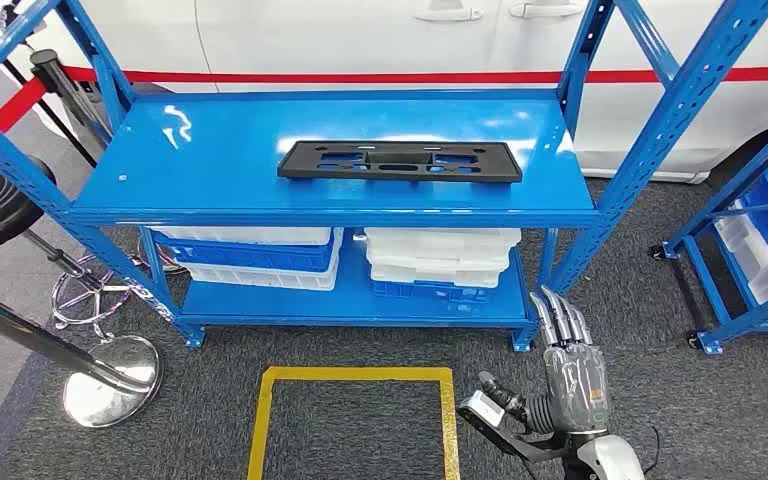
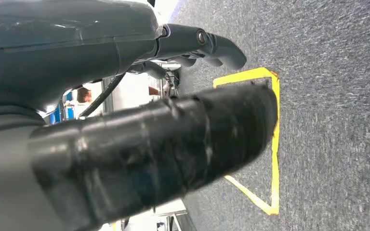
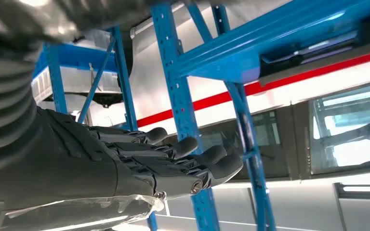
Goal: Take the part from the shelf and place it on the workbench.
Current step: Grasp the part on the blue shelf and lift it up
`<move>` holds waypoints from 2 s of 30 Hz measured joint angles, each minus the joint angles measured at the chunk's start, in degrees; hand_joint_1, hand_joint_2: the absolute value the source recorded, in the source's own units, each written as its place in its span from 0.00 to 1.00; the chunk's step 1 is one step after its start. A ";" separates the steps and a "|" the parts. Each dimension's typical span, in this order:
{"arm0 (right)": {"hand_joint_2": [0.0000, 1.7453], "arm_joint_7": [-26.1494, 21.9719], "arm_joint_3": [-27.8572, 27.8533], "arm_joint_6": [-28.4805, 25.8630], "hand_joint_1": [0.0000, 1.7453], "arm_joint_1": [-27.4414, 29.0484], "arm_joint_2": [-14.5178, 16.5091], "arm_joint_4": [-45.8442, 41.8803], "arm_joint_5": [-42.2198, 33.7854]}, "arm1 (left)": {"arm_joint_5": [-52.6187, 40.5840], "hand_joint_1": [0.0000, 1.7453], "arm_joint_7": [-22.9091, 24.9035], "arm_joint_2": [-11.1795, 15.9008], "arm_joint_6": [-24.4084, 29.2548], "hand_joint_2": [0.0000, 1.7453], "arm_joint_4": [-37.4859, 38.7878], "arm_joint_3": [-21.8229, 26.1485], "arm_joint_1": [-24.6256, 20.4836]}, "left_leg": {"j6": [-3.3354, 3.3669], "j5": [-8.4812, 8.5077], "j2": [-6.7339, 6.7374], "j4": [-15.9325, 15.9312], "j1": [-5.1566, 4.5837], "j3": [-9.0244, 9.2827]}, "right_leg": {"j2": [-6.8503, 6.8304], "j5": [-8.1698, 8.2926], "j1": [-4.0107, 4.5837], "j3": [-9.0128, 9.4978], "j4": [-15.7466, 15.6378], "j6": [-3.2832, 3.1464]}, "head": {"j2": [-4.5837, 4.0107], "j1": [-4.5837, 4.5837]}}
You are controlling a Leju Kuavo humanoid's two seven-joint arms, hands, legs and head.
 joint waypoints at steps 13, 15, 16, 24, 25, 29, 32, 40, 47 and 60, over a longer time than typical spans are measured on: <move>0.00 -0.79 -0.01 3.81 0.00 -2.12 -0.56 -0.10 -3.32 | -0.18 0.00 -0.52 -0.01 -0.49 0.00 0.15 -0.85 0.01 | 4.72 6.44 -1.64 -0.40 -3.21 -6.11 | 1.48 -2.20 2.00 2.36 -0.44 -0.22 | -0.01 0.05; 0.00 -0.99 -0.01 4.11 0.00 -2.53 -0.85 -0.19 -3.68 | -0.13 0.00 -0.52 -0.15 -0.63 0.00 0.14 -1.02 0.01 | 4.83 6.84 -1.49 -1.69 -2.91 -5.25 | 1.18 -2.79 1.97 2.33 0.26 0.45 | -0.02 0.08; 0.00 -1.08 -0.01 4.27 0.00 -2.82 -1.02 -0.22 -3.84 | -0.10 0.00 -0.51 -0.22 -0.72 0.00 0.14 -1.07 0.03 | 4.91 7.02 -1.39 -2.32 -2.72 -4.75 | 0.98 -3.79 1.98 1.52 2.09 0.78 | -0.02 0.09; 0.50 -1.27 0.03 4.95 0.00 -3.67 -1.30 -0.14 -4.05 | -0.03 0.00 -0.43 -0.60 -0.92 0.00 0.13 -1.35 0.05 | 4.41 4.71 -1.19 -2.58 -2.65 -1.77 | -0.01 0.74 1.11 -3.09 4.50 1.76 | -0.01 0.09; 0.75 -1.27 0.03 4.99 0.00 -3.79 -1.33 -0.12 -4.05 | -0.03 0.00 -0.40 -0.62 -0.94 0.00 0.13 -1.38 0.04 | 4.10 4.30 -1.18 -2.50 -2.75 -1.57 | -0.15 1.71 1.24 -1.77 1.63 1.40 | 0.00 0.08; 1.00 -1.29 0.10 5.25 0.00 -4.27 -1.36 -0.09 -4.10 | 0.00 0.00 -0.30 -0.63 -1.01 0.00 0.13 -1.51 -0.24 | 3.10 3.45 -0.96 -2.43 -2.84 -1.46 | 0.01 1.15 1.40 -0.51 -0.79 0.00 | -0.01 0.05; 1.00 -1.35 1.03 5.90 0.00 -5.70 -1.09 0.08 -4.16 | 0.03 0.00 -0.22 -0.68 -1.15 0.00 0.13 -1.58 -0.49 | 2.23 0.40 -1.14 3.55 -2.56 -4.08 | 0.09 0.89 1.05 0.44 -1.58 -1.08 | -0.01 0.05; 0.00 -0.79 8.78 7.86 0.00 -10.68 2.93 3.83 -3.79 | 0.22 0.00 -0.17 -0.71 -1.32 0.00 0.13 -2.50 -0.51 | 1.46 7.38 -1.26 2.64 -1.92 -8.46 | 0.61 -1.63 0.89 3.11 -1.28 -0.39 | -0.02 0.07; 1.00 -0.14 14.09 7.93 0.00 -13.69 5.63 5.78 -3.63 | 0.23 0.00 0.16 -0.91 -1.50 0.00 0.11 -2.99 -0.78 | 3.92 7.36 -1.40 -1.08 -1.97 -6.40 | 0.37 -4.86 0.93 1.44 3.23 1.48 | -0.01 0.09; 1.00 3.28 18.65 6.92 0.00 -17.55 8.76 9.13 -2.50 | 0.14 0.00 -0.24 -1.95 -1.44 0.00 0.04 -4.33 -1.02 | 3.07 4.11 -1.41 -1.97 -3.04 -2.31 | 0.15 1.11 2.30 0.22 -1.43 -2.02 | -0.01 -0.10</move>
